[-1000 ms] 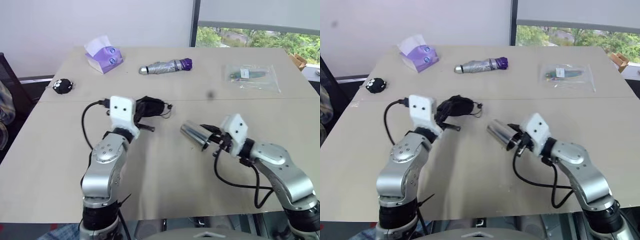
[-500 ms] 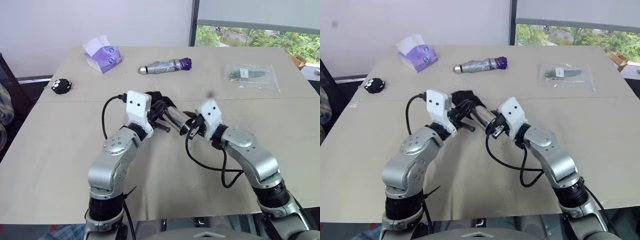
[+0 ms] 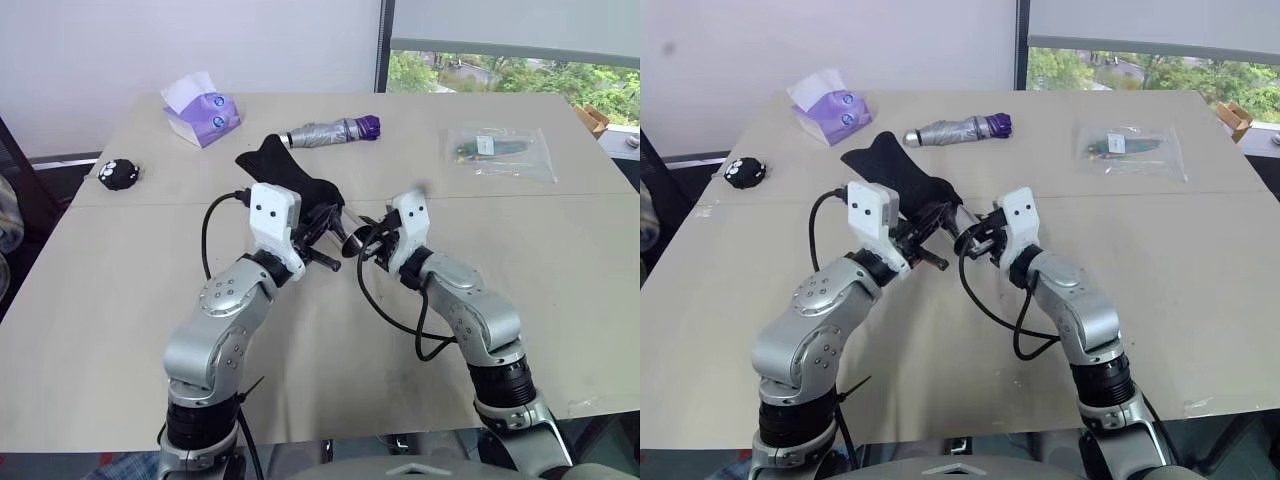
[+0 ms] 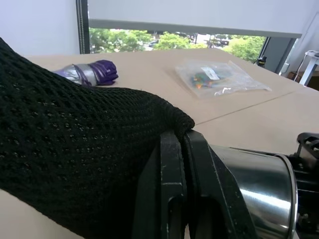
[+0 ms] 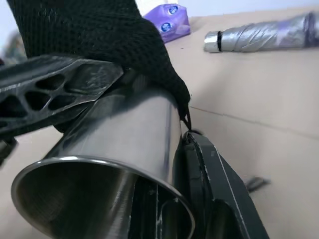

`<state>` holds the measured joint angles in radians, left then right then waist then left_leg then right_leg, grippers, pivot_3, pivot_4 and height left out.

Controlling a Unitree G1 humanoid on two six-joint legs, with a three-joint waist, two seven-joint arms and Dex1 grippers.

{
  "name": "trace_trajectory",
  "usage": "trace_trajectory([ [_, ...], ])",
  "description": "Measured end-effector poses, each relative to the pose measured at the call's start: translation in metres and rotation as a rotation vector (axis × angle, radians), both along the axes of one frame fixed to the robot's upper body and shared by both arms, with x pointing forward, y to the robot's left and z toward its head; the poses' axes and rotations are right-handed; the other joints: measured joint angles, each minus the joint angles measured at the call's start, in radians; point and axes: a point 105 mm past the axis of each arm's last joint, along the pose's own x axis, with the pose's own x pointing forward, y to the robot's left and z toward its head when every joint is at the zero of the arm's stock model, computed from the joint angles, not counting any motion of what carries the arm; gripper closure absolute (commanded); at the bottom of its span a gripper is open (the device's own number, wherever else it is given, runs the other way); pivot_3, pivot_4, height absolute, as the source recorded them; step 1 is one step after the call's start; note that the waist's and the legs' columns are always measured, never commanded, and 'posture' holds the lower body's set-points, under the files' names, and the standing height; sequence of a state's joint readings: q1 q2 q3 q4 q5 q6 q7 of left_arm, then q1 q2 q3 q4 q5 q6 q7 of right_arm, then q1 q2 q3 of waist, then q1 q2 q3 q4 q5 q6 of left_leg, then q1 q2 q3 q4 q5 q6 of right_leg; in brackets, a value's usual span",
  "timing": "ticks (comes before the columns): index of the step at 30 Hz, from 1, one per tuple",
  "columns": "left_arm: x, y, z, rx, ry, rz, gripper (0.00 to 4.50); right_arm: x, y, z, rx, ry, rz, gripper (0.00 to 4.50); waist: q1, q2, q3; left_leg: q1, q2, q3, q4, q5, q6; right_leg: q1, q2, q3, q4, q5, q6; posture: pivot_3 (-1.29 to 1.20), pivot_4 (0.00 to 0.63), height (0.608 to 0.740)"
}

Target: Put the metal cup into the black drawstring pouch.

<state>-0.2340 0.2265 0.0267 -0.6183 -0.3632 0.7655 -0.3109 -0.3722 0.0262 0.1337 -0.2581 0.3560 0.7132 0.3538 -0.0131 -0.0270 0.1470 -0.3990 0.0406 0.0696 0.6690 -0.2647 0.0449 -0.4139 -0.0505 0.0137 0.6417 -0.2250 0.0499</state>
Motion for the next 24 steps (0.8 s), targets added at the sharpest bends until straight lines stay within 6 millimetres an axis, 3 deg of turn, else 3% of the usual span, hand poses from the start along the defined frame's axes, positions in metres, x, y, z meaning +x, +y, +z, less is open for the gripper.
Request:
trace_trajectory([
  [7, 0.003, 0.002, 0.007, 0.000, -0.025, -0.016, 4.50, -0.001, -0.006, 0.002, 0.133, 0.082, 0.021, 4.43, 0.000, 0.000, 0.000, 0.000, 0.000, -0.001, 0.000, 0.000, 0.000, 0.000, 0.001, -0.001, 0.000, 0.000, 0.000, 0.00, 0.150, 0.740],
  [12, 0.021, 0.022, 0.006, -0.034, 0.017, 0.022, 4.50, -0.005, -0.012, 0.005, 0.160, 0.075, 0.041, 4.43, -0.002, 0.001, 0.000, 0.000, -0.001, -0.001, 0.000, 0.000, 0.000, 0.000, 0.001, -0.001, 0.000, 0.000, 0.000, 0.00, 0.150, 0.740],
  [24, 0.023, 0.021, -0.006, -0.135, 0.149, -0.192, 4.50, -0.009, -0.021, 0.015, 0.112, 0.006, 0.030, 4.43, -0.001, 0.001, 0.001, 0.000, -0.001, -0.001, -0.001, 0.000, 0.000, 0.000, 0.001, -0.001, 0.000, 0.000, 0.000, 0.00, 0.150, 0.740],
])
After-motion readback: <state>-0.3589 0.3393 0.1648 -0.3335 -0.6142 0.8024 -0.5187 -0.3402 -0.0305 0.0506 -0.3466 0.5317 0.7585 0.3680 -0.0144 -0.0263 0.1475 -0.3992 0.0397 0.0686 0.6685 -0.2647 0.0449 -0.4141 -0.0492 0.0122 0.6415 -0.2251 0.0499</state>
